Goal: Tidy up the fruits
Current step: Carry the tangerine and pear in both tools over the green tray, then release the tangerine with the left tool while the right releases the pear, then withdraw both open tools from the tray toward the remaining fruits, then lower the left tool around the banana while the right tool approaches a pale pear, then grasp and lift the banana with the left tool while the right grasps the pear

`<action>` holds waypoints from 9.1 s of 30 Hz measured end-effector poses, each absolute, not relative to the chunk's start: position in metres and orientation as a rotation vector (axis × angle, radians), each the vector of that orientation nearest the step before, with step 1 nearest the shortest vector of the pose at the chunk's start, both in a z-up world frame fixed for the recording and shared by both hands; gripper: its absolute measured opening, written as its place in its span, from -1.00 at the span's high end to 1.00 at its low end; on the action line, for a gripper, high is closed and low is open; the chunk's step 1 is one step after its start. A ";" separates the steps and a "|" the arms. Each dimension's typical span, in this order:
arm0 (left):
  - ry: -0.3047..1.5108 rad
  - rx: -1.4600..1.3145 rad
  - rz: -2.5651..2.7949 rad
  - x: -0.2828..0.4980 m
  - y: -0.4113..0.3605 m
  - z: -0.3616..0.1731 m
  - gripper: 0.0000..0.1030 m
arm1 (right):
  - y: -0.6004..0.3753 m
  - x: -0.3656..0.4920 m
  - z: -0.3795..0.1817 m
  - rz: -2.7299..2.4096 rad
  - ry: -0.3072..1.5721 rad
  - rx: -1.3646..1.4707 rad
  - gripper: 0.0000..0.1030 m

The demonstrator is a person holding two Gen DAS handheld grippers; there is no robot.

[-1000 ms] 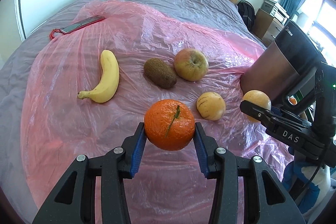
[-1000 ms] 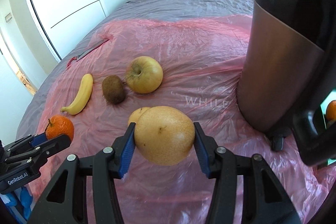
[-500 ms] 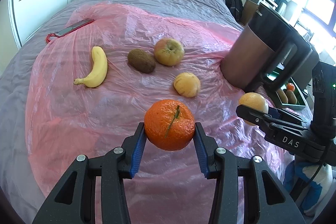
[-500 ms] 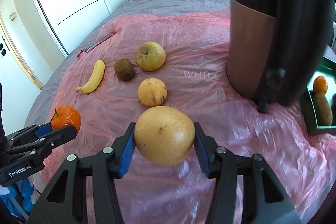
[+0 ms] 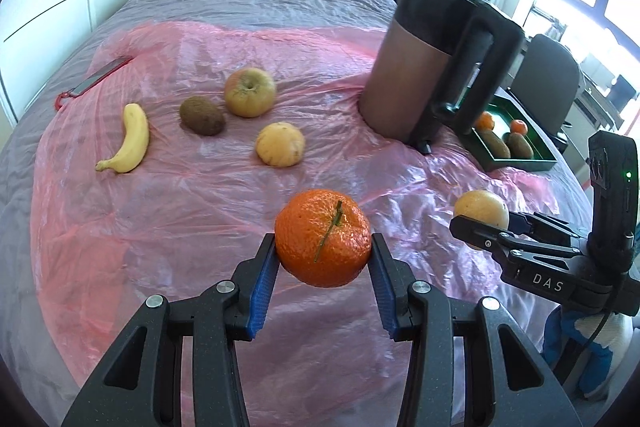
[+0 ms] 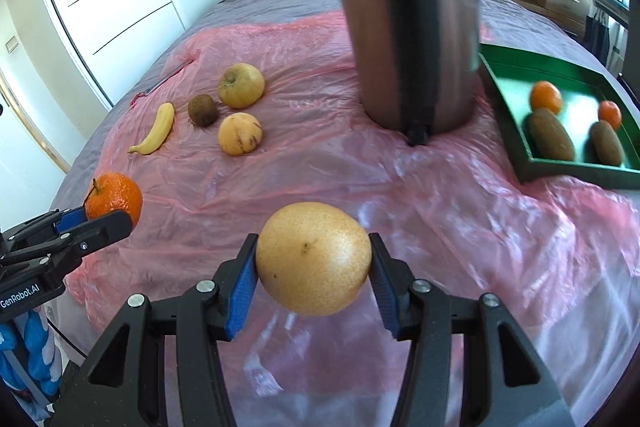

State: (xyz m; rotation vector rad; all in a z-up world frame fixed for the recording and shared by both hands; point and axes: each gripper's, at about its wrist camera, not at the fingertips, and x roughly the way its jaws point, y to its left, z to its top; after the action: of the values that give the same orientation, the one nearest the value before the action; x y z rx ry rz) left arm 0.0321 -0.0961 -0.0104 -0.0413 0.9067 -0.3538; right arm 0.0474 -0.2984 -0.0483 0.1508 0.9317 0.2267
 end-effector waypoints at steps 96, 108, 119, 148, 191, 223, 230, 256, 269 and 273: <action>0.865 0.328 -0.711 0.146 -0.478 -0.029 -0.08 | -0.642 0.137 -0.072 -0.267 0.801 0.204 -1.00; 0.842 0.309 -0.735 0.105 -0.441 0.009 -0.17 | -0.622 0.093 -0.032 -0.267 0.768 0.216 -1.00; 0.825 0.294 -0.711 0.061 -0.375 0.040 -0.17 | -0.567 0.043 -0.004 -0.190 0.757 0.229 -1.00; 0.845 0.133 -0.385 0.010 -0.130 0.037 -0.34 | -0.343 -0.007 0.011 0.167 0.832 0.091 -1.00; 0.977 0.037 -0.029 0.200 0.054 -0.066 -0.34 | -0.168 0.184 -0.065 0.385 0.943 0.001 -1.00; 1.055 0.001 -0.050 0.231 0.070 -0.107 -0.16 | -0.161 0.216 -0.103 0.416 1.018 0.031 -1.00; 1.053 0.075 -0.041 0.232 0.057 -0.111 -0.06 | -0.158 0.218 -0.109 0.411 1.029 0.020 -1.00; 1.042 0.012 -0.152 0.224 0.064 -0.102 0.47 | -0.166 0.225 -0.107 0.431 1.053 0.065 -1.00; 0.980 -0.138 -0.175 0.209 0.091 -0.076 0.48 | -0.172 0.213 -0.077 0.442 1.008 0.086 -1.00; 0.968 -0.116 -0.171 0.202 0.088 -0.066 0.48 | -0.172 0.207 -0.066 0.442 0.992 0.076 -1.00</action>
State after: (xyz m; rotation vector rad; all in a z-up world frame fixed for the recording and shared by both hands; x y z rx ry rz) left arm 0.2023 0.0883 -0.0657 -0.1160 0.9682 -0.1706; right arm 0.2075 -0.1723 -0.0662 0.0761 0.9924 0.4424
